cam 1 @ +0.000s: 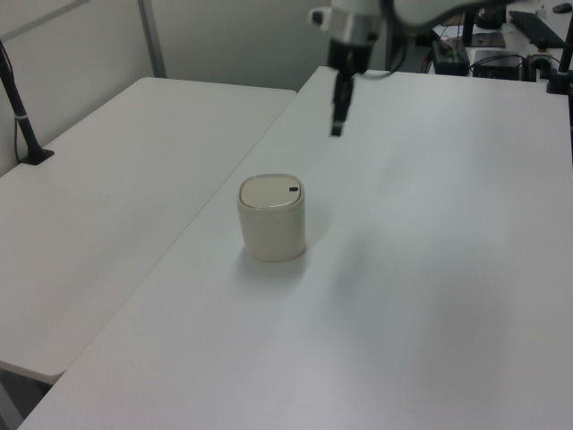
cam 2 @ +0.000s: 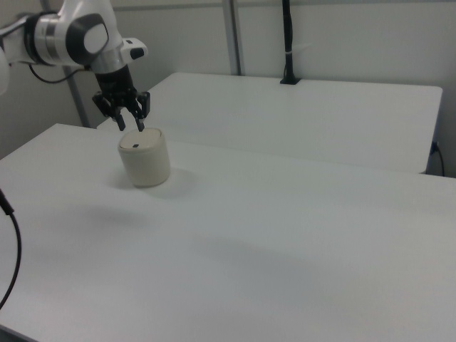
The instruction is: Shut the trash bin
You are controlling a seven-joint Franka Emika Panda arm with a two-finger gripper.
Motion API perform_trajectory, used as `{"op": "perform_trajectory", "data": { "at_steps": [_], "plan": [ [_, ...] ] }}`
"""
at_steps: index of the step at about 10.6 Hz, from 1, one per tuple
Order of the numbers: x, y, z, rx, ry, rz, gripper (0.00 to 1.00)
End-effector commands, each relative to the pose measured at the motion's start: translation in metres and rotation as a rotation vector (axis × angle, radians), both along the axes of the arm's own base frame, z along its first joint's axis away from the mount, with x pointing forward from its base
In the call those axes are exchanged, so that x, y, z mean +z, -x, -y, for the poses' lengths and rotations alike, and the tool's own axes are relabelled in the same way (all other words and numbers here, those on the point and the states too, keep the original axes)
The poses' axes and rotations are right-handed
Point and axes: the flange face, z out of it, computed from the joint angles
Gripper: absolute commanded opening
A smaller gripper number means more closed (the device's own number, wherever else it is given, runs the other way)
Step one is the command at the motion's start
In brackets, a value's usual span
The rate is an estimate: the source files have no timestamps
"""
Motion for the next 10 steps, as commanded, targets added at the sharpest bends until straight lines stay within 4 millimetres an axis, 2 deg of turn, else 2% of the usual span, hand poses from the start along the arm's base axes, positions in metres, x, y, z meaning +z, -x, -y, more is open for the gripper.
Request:
{"op": "perform_trajectory", "data": {
  "at_steps": [1,3,5,7,10],
  "plan": [
    [0.04,0.06,0.05,-0.059,0.043,-0.115,1.0],
    [0.05,0.081,0.076,-0.097,0.044,-0.137,1.0],
    [0.044,0.09,0.087,-0.118,0.053,-0.2,1.0],
    [0.043,0.089,0.09,-0.157,0.07,-0.22,1.0],
    [0.036,0.077,0.096,-0.241,0.087,-0.217,1.0]
  ]
}}
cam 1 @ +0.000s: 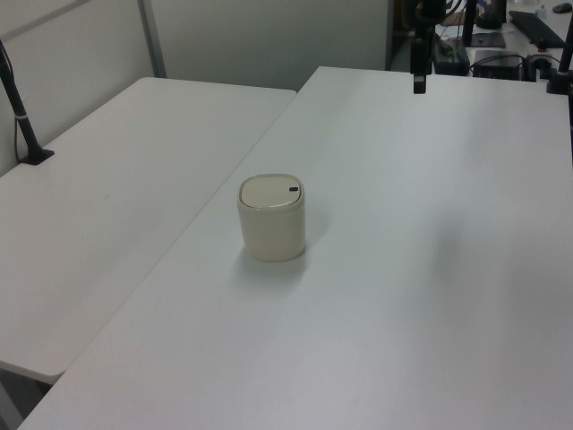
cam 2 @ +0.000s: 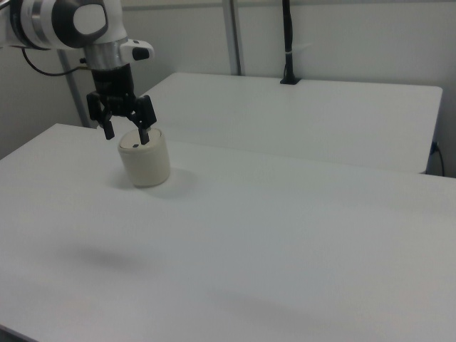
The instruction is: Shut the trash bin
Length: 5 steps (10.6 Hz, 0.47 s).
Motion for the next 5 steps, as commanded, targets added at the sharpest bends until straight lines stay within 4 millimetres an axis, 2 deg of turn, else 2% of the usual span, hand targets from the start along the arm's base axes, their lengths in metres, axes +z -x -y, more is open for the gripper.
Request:
{"op": "perform_trajectory", "data": {
  "at_steps": [1,5],
  "plan": [
    [-0.0026,-0.0023,0.0033,-0.045,0.029,-0.007,1.0],
    [-0.0028,-0.0025,0.0024,-0.044,0.029,-0.008,1.0]
  ]
}}
